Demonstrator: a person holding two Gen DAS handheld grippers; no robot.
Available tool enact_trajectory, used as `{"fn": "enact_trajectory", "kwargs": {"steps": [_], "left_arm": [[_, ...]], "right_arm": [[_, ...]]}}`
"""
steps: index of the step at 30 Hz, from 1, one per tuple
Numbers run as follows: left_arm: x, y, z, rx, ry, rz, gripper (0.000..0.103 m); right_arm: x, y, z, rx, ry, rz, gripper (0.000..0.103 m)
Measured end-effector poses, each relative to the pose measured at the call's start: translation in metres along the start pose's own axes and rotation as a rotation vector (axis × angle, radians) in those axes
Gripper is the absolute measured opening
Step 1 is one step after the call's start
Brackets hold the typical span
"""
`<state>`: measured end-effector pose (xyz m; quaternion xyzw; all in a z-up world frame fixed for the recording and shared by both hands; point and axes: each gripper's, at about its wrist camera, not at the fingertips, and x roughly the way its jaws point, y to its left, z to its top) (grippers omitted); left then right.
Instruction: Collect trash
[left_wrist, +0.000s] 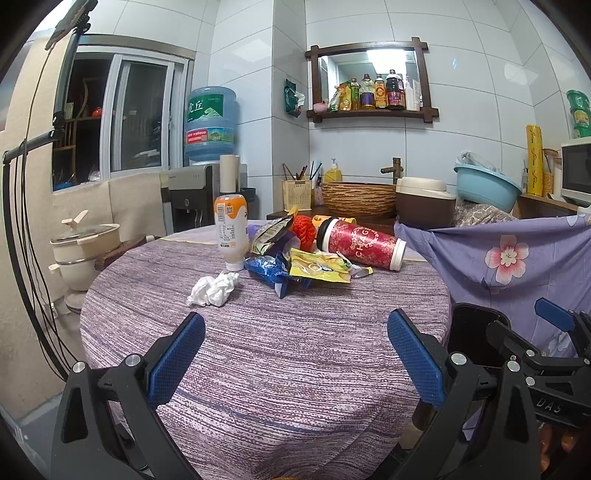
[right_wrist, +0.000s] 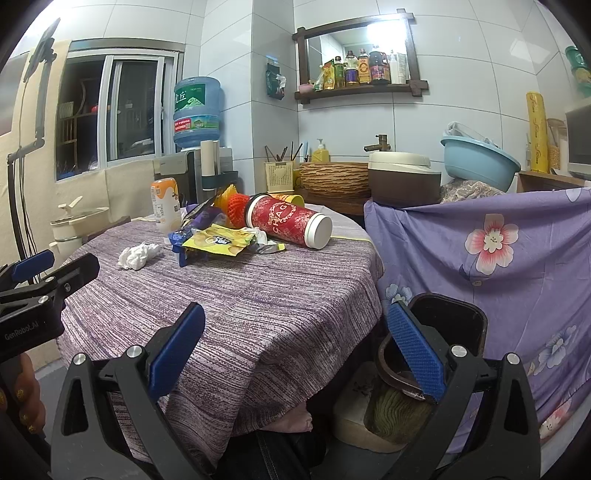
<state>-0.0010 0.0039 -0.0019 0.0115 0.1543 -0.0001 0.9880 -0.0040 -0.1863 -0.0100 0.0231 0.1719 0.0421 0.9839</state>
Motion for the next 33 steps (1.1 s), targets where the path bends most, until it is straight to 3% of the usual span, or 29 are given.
{"fn": "enact_trajectory", "kwargs": {"steps": [20,33], "left_arm": [[0.008,-0.001,-0.003,0.009,0.031,-0.015,0.098],[0.047,0.022,-0.023,-0.020,0.195,-0.132,0.098]], "right_arm": [[0.011,0.001,0.000,0.005,0.035,0.003,0.098],[0.061,0.018,-0.017,-0.080,0.189,0.066,0.098]]}}
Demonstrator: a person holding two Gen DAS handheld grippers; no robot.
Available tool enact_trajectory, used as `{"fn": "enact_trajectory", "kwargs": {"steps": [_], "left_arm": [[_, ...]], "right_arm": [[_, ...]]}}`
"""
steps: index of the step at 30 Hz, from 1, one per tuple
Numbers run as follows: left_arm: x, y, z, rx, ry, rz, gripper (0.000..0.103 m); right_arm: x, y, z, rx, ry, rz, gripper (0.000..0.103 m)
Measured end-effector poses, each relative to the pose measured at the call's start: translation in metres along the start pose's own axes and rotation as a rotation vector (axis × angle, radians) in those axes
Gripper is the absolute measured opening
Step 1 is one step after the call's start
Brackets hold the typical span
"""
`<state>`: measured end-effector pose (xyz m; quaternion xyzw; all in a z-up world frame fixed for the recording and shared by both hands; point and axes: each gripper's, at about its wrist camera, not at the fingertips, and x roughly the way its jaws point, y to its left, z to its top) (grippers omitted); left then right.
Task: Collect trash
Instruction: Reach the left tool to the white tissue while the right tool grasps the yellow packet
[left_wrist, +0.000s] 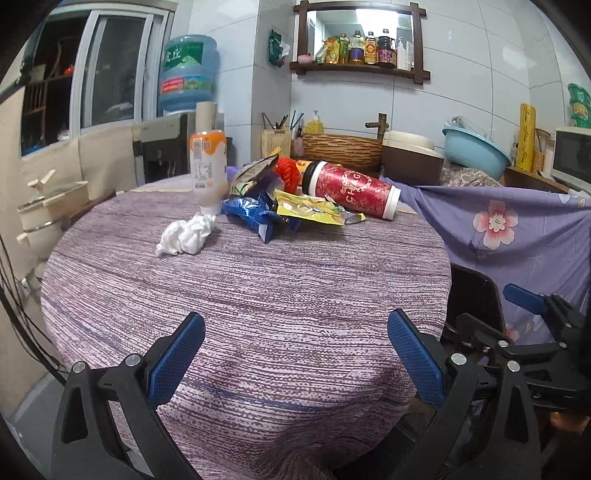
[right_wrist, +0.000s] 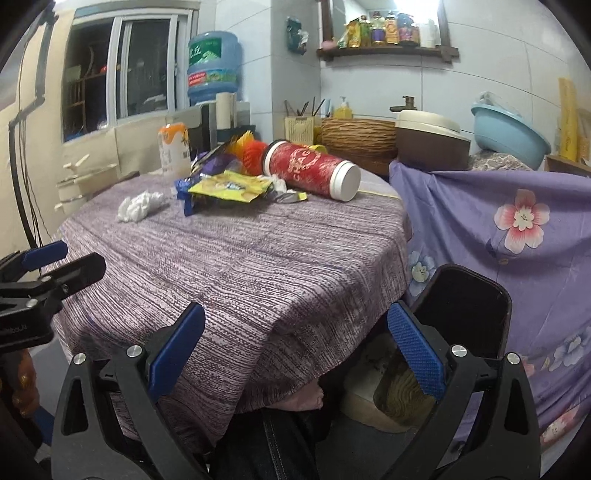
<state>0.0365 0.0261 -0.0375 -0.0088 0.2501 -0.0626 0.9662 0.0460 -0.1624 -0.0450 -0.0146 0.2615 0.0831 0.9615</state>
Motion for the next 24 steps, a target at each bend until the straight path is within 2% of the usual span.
{"fn": "enact_trajectory", "kwargs": {"steps": [3,7,12,16,19,21,24], "left_arm": [[0.008,0.012,0.009,-0.010,0.029,-0.015,0.098],[0.016,0.025,0.024,0.028,0.046,0.016,0.098],[0.042,0.053,0.045,0.016,0.128,0.004,0.098],[0.059,0.076,0.057,0.014,0.181,0.015,0.098],[0.070,0.093,0.065,0.000,0.203,0.024,0.098],[0.076,0.100,0.067,-0.008,0.219,0.028,0.098],[0.082,0.108,0.070,-0.023,0.235,0.024,0.098]], "right_arm": [[0.016,0.007,0.010,-0.049,0.030,-0.003,0.098],[0.032,0.018,0.029,-0.119,0.031,0.025,0.098],[0.060,0.047,0.057,-0.276,0.033,0.062,0.098],[0.079,0.068,0.077,-0.418,0.012,0.048,0.097],[0.103,0.080,0.087,-0.498,0.021,0.041,0.085],[0.125,0.089,0.094,-0.553,0.045,0.015,0.071],[0.146,0.098,0.099,-0.612,0.058,0.003,0.065]]}}
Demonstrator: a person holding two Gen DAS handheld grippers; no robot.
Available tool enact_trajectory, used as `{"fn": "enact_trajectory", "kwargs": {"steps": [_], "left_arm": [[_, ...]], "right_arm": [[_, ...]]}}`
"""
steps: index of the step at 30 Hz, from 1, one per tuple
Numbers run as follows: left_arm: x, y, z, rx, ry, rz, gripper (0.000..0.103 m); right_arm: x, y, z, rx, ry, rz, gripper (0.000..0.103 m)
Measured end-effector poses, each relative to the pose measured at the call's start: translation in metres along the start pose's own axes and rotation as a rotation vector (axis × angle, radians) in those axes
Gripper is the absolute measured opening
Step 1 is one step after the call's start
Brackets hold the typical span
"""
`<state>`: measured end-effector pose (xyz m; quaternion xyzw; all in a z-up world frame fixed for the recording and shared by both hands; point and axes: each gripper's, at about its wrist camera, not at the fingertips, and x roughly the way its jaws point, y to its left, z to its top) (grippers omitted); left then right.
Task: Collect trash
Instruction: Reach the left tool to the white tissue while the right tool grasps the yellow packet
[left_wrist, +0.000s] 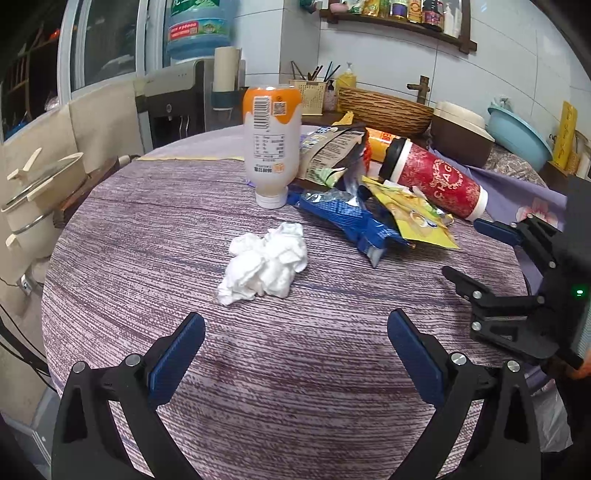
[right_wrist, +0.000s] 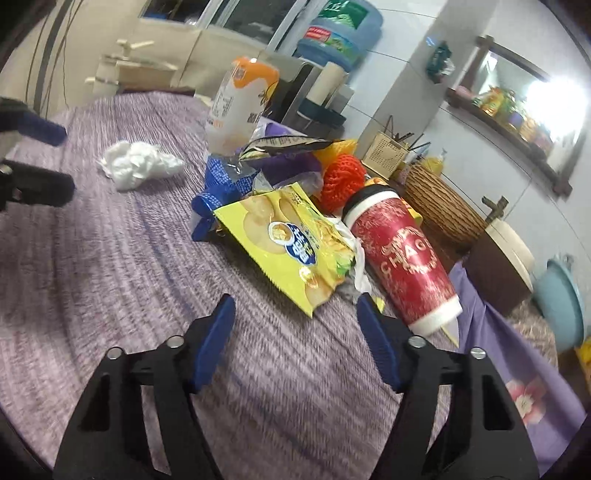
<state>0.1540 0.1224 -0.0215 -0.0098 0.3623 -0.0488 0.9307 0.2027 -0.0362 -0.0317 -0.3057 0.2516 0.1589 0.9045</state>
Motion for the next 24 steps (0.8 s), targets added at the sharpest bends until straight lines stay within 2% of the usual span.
{"fn": "enact_trajectory", "kwargs": {"steps": [4,7,8,9,12,17,24], "left_arm": [[0.008,0.008,0.004,-0.001,0.021,-0.002,0.098],[0.018,0.015,0.009,-0.020,0.055,-0.022,0.098],[0.021,0.017,0.011,-0.028,0.064,-0.030,0.098],[0.023,0.019,0.013,-0.031,0.069,-0.033,0.098],[0.031,0.019,0.018,-0.010,0.087,-0.020,0.098],[0.041,0.016,0.031,0.047,0.097,0.015,0.098],[0.062,0.011,0.045,0.111,0.135,0.043,0.098]], "right_arm": [[0.016,0.008,0.010,-0.096,-0.003,-0.056,0.053],[0.021,0.008,0.015,-0.119,-0.010,-0.076,0.043],[0.022,0.006,0.017,-0.119,-0.009,-0.079,0.037],[0.024,0.004,0.017,-0.113,-0.006,-0.079,0.026],[0.022,-0.003,0.018,-0.071,-0.010,-0.061,0.012],[-0.004,-0.012,0.018,0.005,-0.059,-0.024,0.005],[-0.043,-0.027,0.020,0.130,-0.107,0.015,0.004]]}}
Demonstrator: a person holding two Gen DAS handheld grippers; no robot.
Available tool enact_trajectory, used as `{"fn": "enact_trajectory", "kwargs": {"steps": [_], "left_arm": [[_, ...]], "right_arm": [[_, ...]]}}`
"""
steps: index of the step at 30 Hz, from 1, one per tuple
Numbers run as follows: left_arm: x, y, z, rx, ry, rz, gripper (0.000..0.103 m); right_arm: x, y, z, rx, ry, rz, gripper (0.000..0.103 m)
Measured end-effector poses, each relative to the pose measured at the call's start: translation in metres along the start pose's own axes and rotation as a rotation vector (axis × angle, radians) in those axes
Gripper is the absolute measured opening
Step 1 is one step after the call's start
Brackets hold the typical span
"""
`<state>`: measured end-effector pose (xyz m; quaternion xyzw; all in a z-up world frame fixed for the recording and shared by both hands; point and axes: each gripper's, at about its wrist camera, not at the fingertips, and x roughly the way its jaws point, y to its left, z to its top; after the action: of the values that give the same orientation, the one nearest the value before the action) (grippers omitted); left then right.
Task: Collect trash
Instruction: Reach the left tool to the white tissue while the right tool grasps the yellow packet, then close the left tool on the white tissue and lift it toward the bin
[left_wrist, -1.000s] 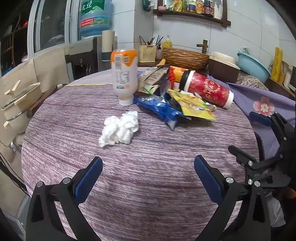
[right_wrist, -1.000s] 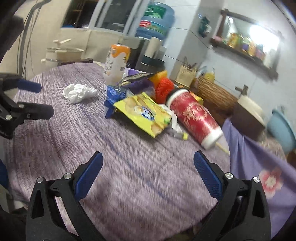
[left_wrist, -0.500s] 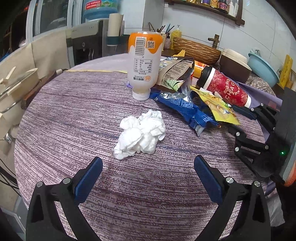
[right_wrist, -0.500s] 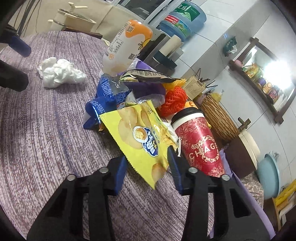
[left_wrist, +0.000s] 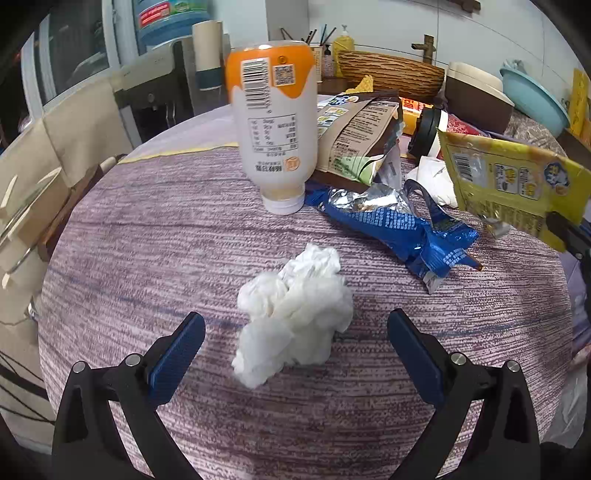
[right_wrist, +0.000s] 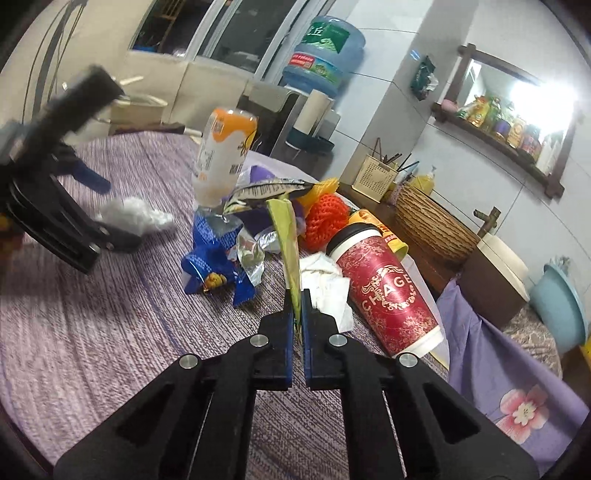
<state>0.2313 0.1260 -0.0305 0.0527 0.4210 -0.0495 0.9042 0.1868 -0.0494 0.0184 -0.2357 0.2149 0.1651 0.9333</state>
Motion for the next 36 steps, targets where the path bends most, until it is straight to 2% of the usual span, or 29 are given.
{"fn": "enact_trajectory", "kwargs": {"steps": [2,4,6,9,10,12,15,25,31,36], "left_arm": [[0.002,-0.002,0.004,0.014,-0.006,0.011,0.095],[0.005,0.000,0.005,0.009,-0.005,0.016,0.086],[0.007,0.000,0.005,-0.002,-0.003,0.008,0.067],[0.007,0.003,0.001,-0.038,-0.008,-0.001,0.047],[0.006,0.004,0.000,-0.046,-0.017,0.000,0.045],[0.000,0.006,-0.002,-0.062,-0.042,-0.007,0.035],[-0.009,0.009,-0.005,-0.098,-0.070,-0.022,0.032],[-0.050,0.006,-0.033,-0.191,-0.157,-0.035,0.031],[-0.079,-0.013,-0.035,-0.198,-0.221,-0.064,0.031],[-0.095,-0.045,-0.028,-0.157,-0.271,-0.118,0.031]], "right_arm": [[-0.007,-0.001,-0.001,0.018,-0.009,-0.001,0.004],[-0.012,0.000,-0.003,0.033,-0.011,0.003,0.004],[-0.016,-0.001,-0.005,0.054,-0.012,0.006,0.004],[-0.020,-0.004,-0.010,0.084,-0.009,0.010,0.004],[-0.022,-0.004,-0.011,0.093,-0.010,0.012,0.004],[-0.024,-0.005,-0.013,0.110,-0.012,0.018,0.004],[-0.027,-0.007,-0.016,0.134,-0.016,0.026,0.004],[-0.038,-0.014,-0.031,0.207,-0.032,0.060,0.004],[-0.049,-0.019,-0.038,0.233,-0.054,0.074,0.004],[-0.067,-0.031,-0.045,0.253,-0.084,0.057,0.004]]}}
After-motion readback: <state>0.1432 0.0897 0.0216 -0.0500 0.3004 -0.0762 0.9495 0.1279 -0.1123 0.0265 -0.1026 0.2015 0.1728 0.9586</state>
